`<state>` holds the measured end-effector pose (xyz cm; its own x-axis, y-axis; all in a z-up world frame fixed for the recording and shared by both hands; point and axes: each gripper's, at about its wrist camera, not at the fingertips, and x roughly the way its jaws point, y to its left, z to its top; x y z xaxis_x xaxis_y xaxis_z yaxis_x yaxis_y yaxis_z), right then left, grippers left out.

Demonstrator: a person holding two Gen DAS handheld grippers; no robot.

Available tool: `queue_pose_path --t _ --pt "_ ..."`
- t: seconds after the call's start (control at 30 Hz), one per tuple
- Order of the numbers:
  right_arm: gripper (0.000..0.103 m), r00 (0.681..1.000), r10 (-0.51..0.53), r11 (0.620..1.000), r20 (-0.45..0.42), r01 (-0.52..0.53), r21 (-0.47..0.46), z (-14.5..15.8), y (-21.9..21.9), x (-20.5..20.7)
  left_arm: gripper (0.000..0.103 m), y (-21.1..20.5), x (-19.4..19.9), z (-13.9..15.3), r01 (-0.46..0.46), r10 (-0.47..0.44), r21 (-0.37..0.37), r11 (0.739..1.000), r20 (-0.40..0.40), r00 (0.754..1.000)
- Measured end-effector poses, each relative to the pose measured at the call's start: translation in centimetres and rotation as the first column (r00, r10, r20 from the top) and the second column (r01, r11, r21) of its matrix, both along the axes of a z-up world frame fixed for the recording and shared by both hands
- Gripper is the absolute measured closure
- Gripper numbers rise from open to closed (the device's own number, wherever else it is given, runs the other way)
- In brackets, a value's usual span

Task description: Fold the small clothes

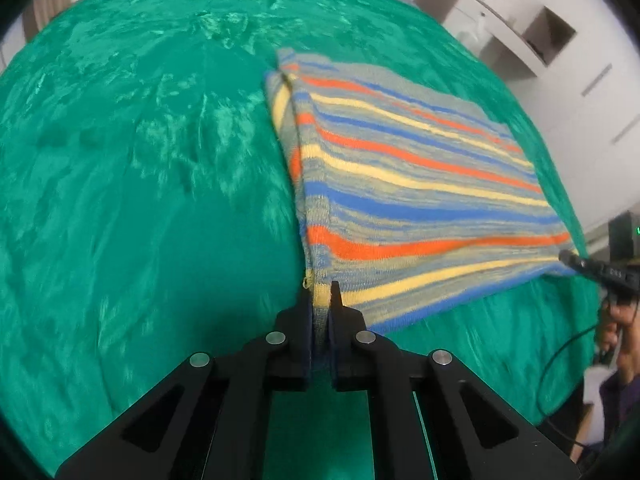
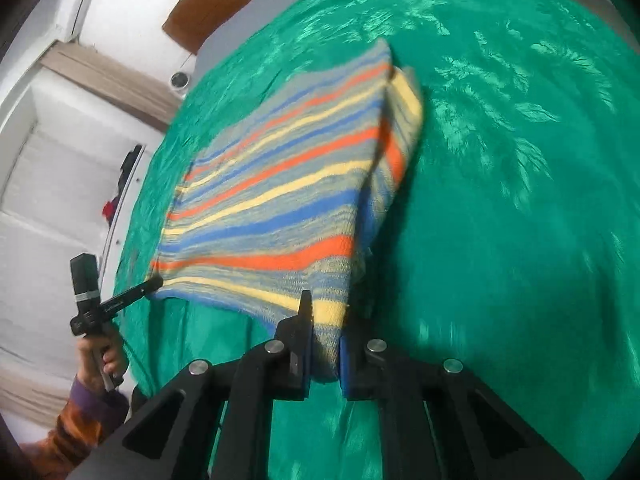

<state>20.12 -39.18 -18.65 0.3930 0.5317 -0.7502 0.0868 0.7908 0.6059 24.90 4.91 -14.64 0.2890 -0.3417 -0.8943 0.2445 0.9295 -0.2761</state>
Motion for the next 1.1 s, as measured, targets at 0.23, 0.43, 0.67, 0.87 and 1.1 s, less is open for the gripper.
queue_pose_path --t 0.23,0.43,0.67,0.87,1.1 --pt "0.093 0.998 0.006 1.000 -0.065 -0.006 -0.006 -3.4 -1.0 -1.7 0.095 0.0 -2.9 -2.4 -0.038 0.037 -0.021 0.999 -0.022 0.999" --pt "0.051 0.999 -0.015 0.992 0.047 0.021 -0.125 -1.1 0.0 -2.7 0.027 0.1 -5.4 0.5 -0.177 0.164 0.094 0.980 0.126 0.978" --pt "0.038 0.978 -0.072 0.946 0.194 0.129 -0.298 1.2 0.9 -8.0 0.024 1.6 -8.7 2.1 -0.281 0.244 0.158 0.947 0.222 0.944" --pt "0.037 0.952 -0.132 0.918 0.276 0.222 -0.327 0.8 2.0 -12.1 0.012 2.7 -11.1 0.7 -0.384 0.325 0.187 0.904 0.281 0.903" --pt "0.032 0.924 -0.146 0.882 0.353 0.283 -0.375 -0.9 4.7 -15.1 0.006 3.1 -13.4 -3.8 -0.429 0.357 0.169 0.887 0.336 0.872"
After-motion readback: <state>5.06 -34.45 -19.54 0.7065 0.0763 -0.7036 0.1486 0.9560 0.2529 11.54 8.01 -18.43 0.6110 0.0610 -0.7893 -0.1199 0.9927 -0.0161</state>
